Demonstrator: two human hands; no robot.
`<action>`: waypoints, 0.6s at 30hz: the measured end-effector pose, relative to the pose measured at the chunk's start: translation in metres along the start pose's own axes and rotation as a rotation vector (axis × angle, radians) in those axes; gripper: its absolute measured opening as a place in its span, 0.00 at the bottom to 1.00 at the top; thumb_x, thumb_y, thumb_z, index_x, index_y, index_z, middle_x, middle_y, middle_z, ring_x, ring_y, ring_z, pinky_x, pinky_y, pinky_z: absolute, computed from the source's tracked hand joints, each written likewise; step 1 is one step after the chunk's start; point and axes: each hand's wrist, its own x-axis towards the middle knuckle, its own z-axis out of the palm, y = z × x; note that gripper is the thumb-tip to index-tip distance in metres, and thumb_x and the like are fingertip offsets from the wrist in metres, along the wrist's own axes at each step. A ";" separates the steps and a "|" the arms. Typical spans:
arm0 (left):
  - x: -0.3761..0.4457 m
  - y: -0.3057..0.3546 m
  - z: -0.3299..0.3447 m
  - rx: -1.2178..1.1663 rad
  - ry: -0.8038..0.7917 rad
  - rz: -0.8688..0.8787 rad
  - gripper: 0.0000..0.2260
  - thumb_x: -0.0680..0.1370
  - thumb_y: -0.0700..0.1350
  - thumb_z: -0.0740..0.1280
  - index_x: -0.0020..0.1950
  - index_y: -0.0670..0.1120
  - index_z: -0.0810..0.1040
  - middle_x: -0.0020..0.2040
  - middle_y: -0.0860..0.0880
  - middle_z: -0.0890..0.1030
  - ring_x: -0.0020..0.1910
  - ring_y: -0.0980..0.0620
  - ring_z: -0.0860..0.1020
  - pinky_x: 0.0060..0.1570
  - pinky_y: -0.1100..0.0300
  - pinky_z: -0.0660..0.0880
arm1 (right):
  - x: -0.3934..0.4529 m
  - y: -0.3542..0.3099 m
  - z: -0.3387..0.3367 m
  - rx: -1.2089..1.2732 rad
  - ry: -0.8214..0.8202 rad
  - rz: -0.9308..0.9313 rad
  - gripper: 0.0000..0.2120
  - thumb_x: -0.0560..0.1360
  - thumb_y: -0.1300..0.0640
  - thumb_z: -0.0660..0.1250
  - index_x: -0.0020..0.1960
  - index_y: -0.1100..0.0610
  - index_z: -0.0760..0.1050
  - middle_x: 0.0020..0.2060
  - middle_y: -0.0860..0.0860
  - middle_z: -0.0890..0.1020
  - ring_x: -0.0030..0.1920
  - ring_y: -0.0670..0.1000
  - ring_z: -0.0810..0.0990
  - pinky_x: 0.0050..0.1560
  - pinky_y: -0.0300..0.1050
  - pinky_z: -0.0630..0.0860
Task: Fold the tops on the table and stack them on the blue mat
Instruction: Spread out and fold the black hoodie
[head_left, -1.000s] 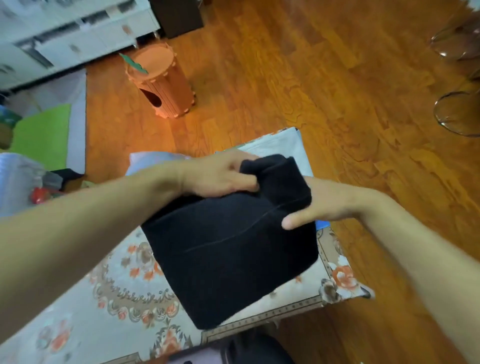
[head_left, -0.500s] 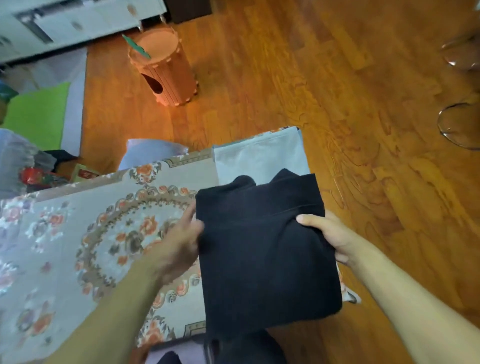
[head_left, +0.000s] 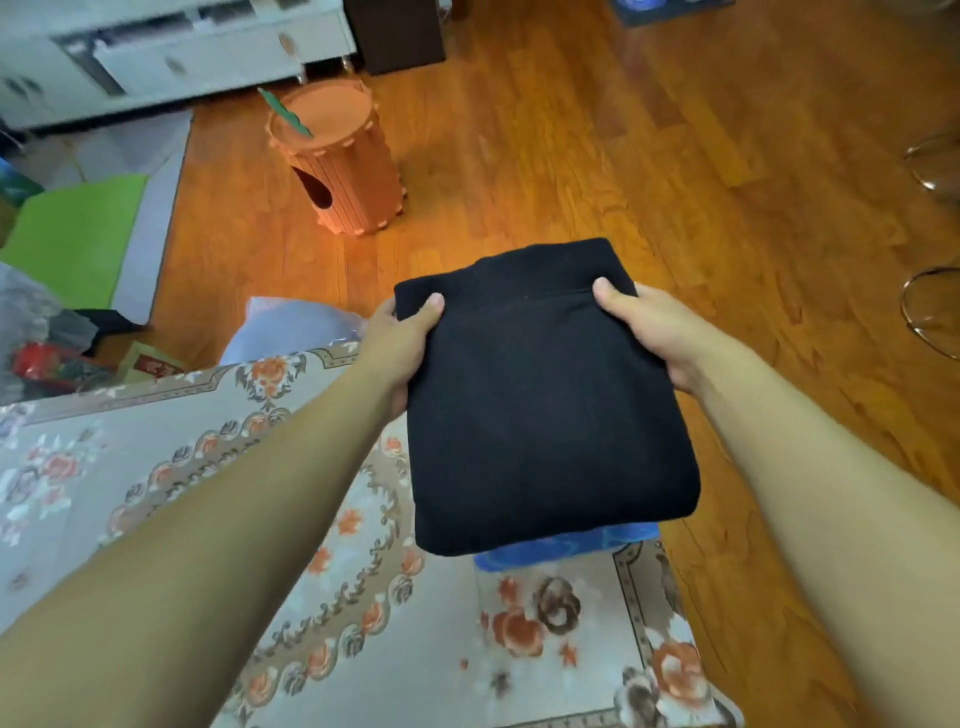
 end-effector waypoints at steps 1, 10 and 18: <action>0.015 -0.017 0.000 -0.005 0.010 -0.015 0.14 0.81 0.50 0.70 0.65 0.47 0.79 0.57 0.47 0.86 0.55 0.46 0.85 0.49 0.50 0.83 | 0.015 0.011 0.000 -0.029 0.010 0.021 0.16 0.80 0.42 0.65 0.63 0.49 0.77 0.55 0.47 0.86 0.53 0.49 0.86 0.53 0.49 0.81; 0.030 -0.091 0.031 1.096 0.407 0.456 0.25 0.81 0.54 0.62 0.78 0.52 0.63 0.79 0.41 0.62 0.77 0.39 0.60 0.72 0.41 0.60 | 0.090 0.075 0.018 -0.521 0.393 -0.101 0.22 0.79 0.36 0.62 0.66 0.48 0.71 0.56 0.46 0.80 0.58 0.55 0.79 0.54 0.50 0.74; 0.020 -0.125 0.060 1.399 0.032 0.252 0.28 0.82 0.65 0.42 0.79 0.65 0.34 0.83 0.51 0.38 0.80 0.41 0.34 0.72 0.27 0.42 | 0.061 0.078 0.062 -1.384 0.546 -0.623 0.27 0.83 0.45 0.55 0.80 0.50 0.57 0.79 0.55 0.58 0.79 0.62 0.53 0.77 0.64 0.52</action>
